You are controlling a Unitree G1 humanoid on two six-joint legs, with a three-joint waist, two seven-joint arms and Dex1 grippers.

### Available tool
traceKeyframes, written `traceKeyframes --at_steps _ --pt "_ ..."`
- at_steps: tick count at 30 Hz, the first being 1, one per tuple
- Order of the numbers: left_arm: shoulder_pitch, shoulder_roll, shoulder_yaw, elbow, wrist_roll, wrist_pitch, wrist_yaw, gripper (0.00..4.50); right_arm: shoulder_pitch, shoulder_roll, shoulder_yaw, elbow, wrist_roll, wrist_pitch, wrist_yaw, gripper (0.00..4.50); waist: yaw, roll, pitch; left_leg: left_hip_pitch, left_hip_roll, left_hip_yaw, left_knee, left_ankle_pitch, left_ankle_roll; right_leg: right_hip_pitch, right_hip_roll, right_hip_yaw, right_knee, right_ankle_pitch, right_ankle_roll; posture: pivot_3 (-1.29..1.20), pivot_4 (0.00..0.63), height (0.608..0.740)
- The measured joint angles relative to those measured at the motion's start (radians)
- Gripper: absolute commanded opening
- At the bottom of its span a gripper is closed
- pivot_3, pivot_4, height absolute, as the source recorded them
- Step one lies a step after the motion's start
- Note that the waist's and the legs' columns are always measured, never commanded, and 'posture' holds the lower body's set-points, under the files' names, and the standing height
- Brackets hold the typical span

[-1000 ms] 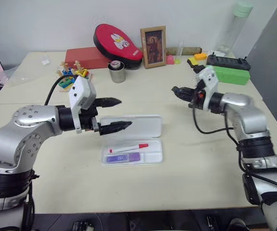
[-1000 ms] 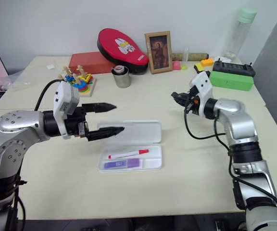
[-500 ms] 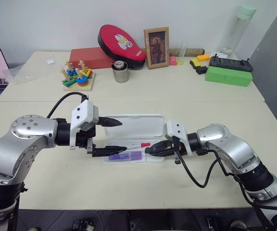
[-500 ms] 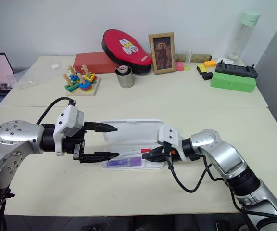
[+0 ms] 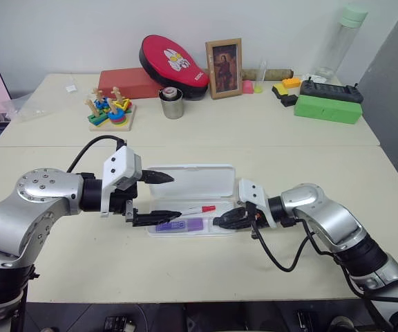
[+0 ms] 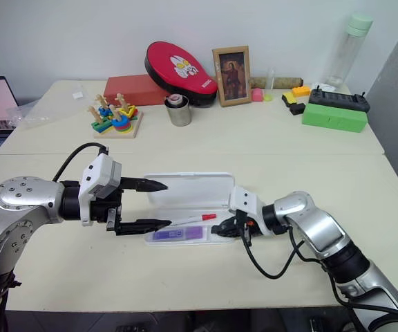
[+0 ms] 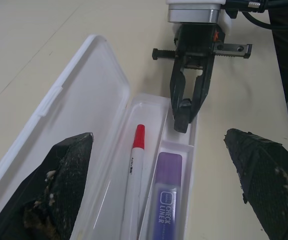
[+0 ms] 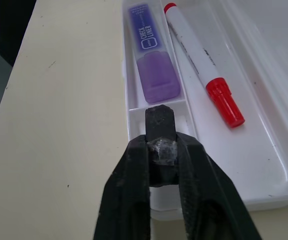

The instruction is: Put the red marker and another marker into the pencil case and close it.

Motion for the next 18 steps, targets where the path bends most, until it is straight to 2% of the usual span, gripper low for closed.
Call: traceKeyframes --at_steps 3,6,7,8,12,13,18 --pt "0.000 0.000 0.000 0.000 0.002 0.000 0.008 4.50 0.000 0.001 0.000 0.000 -0.005 -0.002 0.000 2.41 0.000 0.000 0.000 0.000 0.000 0.000 0.000 0.000 0.000 0.000 0.000 0.000 0.000 0.000 0.000 0.00 0.150 0.740" --pt "-0.001 0.000 -0.002 0.000 0.005 0.000 0.012 4.50 0.000 0.007 0.000 0.000 -0.005 -0.003 0.000 2.97 0.000 0.000 0.000 0.000 0.000 0.000 0.000 0.000 0.000 0.000 0.000 0.000 0.000 0.000 0.000 0.00 0.150 0.740" --pt "-0.001 -0.001 -0.003 0.000 0.006 0.000 0.014 4.50 -0.001 0.008 -0.001 0.000 -0.005 -0.003 -0.001 3.33 0.000 0.000 0.000 0.000 0.000 0.000 0.000 0.000 0.000 0.000 0.000 0.000 0.000 0.000 0.000 0.00 0.150 0.740" --pt "-0.001 -0.001 -0.003 0.000 0.006 0.000 0.014 4.50 -0.001 0.008 -0.002 0.000 -0.005 -0.004 -0.001 3.42 0.000 0.000 0.000 0.000 0.000 0.000 0.000 0.000 0.000 0.000 0.000 0.000 0.000 0.000 0.000 0.00 0.150 0.740" --pt "-0.004 -0.003 -0.003 0.000 0.006 0.000 0.017 4.50 -0.006 0.018 -0.015 0.006 -0.003 -0.007 -0.009 4.33 0.000 0.000 0.000 0.000 0.000 0.000 0.000 0.000 0.000 0.000 0.000 0.000 0.000 0.000 0.000 0.00 0.150 0.740" --pt "-0.004 -0.003 -0.003 0.000 0.006 0.000 0.017 4.50 -0.007 0.018 -0.017 0.006 -0.002 -0.008 -0.009 4.46 0.000 0.000 0.000 0.000 0.000 0.000 0.000 0.000 0.000 0.000 0.000 0.000 0.000 0.000 0.000 0.00 0.150 0.740" --pt "-0.005 -0.024 0.016 0.000 -0.009 0.010 0.059 4.50 -0.041 0.023 -0.098 -0.023 0.076 0.028 0.006 4.46 -0.001 0.000 0.000 0.000 0.000 0.000 0.000 0.000 0.000 0.000 0.000 0.000 0.000 0.000 0.000 0.00 0.150 0.740"
